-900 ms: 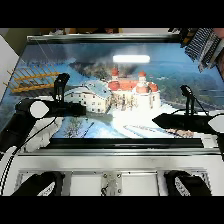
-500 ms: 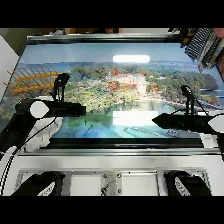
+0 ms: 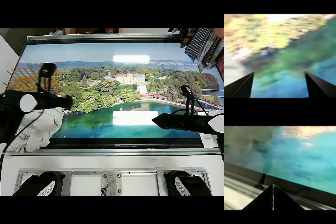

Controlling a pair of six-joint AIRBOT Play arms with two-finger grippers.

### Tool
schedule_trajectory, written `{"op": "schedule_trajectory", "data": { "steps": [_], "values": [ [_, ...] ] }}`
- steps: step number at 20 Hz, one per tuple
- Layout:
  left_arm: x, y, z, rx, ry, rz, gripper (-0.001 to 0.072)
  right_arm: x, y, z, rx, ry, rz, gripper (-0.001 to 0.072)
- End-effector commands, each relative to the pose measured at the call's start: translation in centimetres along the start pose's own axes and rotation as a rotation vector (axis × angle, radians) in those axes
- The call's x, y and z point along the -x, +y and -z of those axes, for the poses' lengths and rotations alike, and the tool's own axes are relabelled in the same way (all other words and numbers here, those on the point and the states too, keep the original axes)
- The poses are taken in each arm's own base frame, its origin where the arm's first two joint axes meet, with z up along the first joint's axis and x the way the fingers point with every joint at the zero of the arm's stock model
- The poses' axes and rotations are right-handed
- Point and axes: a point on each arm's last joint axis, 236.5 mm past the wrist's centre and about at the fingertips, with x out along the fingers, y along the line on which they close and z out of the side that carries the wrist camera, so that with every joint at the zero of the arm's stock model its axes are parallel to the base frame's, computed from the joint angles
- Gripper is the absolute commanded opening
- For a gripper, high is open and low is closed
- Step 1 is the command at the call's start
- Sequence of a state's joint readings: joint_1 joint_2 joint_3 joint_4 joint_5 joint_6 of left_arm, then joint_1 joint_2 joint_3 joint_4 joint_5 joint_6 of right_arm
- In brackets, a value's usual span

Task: Fold the clothes and pants, and hang the long-sleeved shirts on hangers.

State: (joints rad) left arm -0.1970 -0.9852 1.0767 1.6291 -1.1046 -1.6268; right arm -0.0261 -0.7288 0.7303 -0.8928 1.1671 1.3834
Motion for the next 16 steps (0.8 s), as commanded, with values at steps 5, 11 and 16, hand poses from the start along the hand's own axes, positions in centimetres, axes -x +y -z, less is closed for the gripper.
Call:
{"op": "schedule_trajectory", "data": {
  "steps": [5, 11, 16],
  "values": [
    [-0.3, 13.9, 8.1, 0.741, 0.159, -0.141, 0.0700, 0.0, 0.0, 0.0, 0.001, 0.000, 0.000, 0.0027],
    [-5.2, 13.0, 11.5, 1.019, 0.108, 0.060, 0.0700, 0.0, 0.0, 0.0, 0.000, 0.000, 0.000, 0.0027],
    [-7.9, 9.9, 8.7, 0.938, 0.009, 0.113, 0.0662, 0.0, 0.0, 0.0, 0.001, 0.000, 0.000, 0.0027]
  ]
}}
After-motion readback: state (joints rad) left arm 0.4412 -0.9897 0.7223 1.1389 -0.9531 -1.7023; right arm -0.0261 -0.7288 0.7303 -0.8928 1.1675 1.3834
